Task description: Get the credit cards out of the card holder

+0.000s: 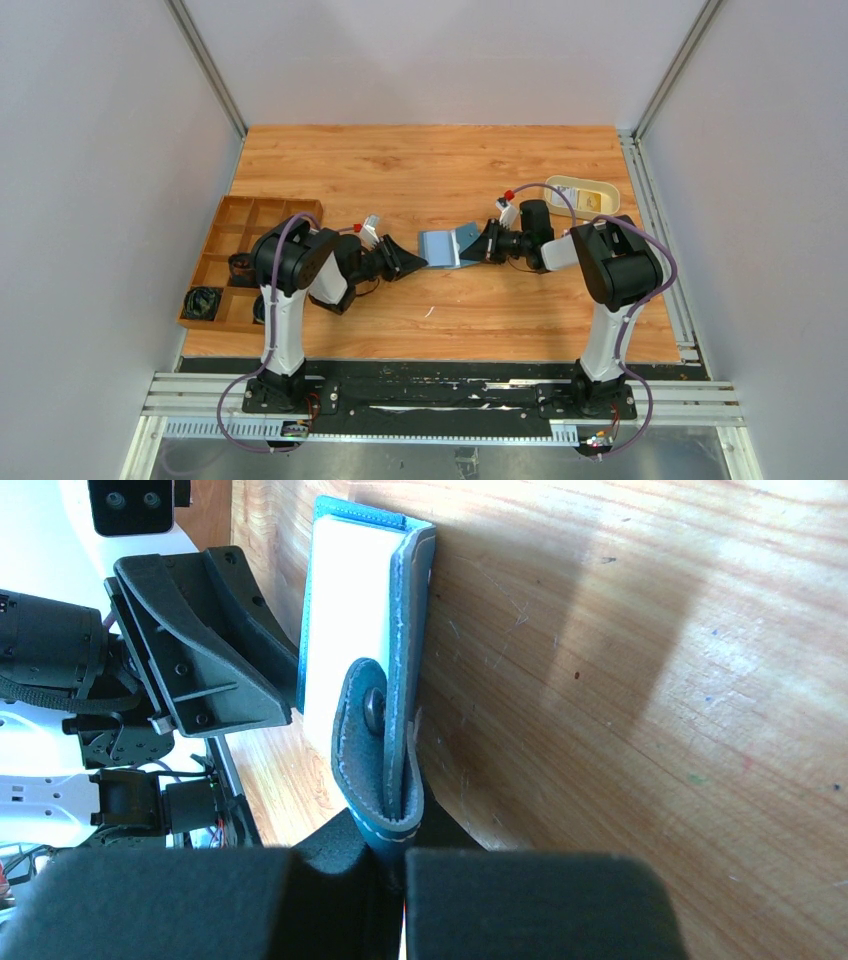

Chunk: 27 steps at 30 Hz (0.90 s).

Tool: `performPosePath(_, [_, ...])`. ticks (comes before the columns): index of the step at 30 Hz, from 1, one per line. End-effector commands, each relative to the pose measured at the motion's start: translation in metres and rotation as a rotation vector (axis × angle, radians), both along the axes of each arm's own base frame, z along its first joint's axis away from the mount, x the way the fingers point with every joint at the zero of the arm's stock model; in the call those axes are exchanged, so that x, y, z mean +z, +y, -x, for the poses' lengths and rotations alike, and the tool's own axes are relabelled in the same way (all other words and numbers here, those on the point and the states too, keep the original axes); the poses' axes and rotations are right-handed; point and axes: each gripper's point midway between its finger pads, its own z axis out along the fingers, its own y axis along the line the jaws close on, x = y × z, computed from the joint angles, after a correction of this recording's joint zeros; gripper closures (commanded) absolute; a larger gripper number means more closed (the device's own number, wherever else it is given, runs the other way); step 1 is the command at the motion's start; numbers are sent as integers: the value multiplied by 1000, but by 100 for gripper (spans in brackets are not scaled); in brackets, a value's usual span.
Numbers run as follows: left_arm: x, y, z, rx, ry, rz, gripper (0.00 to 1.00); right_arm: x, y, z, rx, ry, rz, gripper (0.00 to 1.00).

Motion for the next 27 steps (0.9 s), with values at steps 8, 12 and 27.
performPosePath(8, [-14, 5, 4, -3, -10, -100, 80, -3, -10, 4, -9, -6, 8, 100])
performPosePath(12, [-18, 5, 4, -10, -1, -112, 100, -1, -14, 2, -19, -26, 54, 100])
performPosePath(27, [-8, -8, 1, -51, -39, -298, 100, 80, -39, -8, -188, -362, 584, 39])
